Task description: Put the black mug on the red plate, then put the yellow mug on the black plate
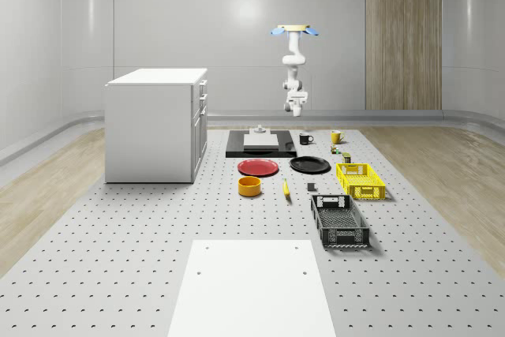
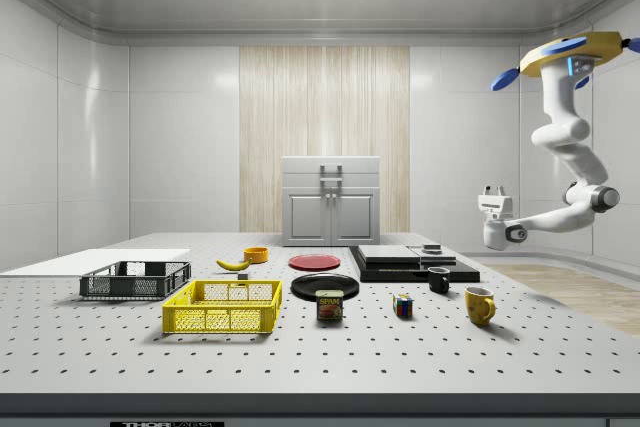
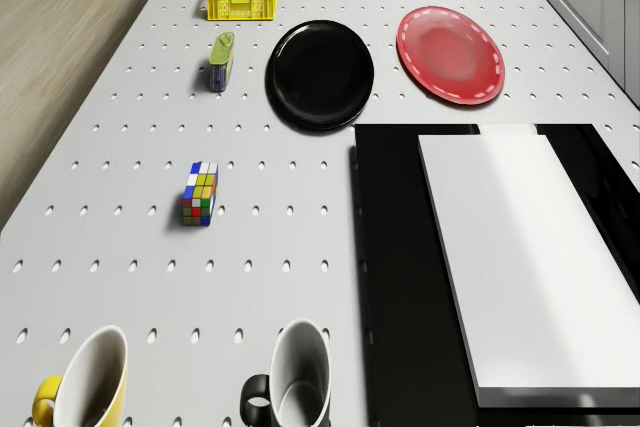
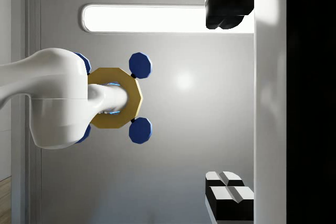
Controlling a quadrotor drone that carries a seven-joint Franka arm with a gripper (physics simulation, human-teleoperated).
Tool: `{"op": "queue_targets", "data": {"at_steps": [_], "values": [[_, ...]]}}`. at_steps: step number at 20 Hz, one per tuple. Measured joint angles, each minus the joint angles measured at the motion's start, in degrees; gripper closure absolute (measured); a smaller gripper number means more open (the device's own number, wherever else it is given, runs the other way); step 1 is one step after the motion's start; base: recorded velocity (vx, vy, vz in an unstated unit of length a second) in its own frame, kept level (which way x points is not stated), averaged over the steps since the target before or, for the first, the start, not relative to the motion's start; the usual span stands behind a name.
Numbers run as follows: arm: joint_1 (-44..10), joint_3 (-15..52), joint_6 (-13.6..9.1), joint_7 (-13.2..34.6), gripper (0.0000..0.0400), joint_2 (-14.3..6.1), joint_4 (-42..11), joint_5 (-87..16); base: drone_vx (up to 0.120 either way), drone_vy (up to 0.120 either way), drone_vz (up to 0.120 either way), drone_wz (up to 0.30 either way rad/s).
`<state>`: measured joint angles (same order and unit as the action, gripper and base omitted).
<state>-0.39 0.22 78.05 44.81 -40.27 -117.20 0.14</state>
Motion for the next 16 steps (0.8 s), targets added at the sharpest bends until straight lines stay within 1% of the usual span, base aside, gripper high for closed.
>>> {"op": "queue_targets", "data": {"at_steps": [1, 2, 16], "values": [[-0.01, 0.01, -0.01, 0.0, 0.0, 0.01, 0.07, 0.0, 0.08, -0.12, 0.0, 0.0], [-0.02, 0.01, -0.01, -0.01, 0.0, 0.01, 0.11, 0.0, 0.0, 0.0, 0.0, 0.0], [-0.11, 0.11, 0.44, -0.04, 0.0, -0.29, -0.03, -0.04, 0.12, 0.0, 0.0, 0.0]]}}
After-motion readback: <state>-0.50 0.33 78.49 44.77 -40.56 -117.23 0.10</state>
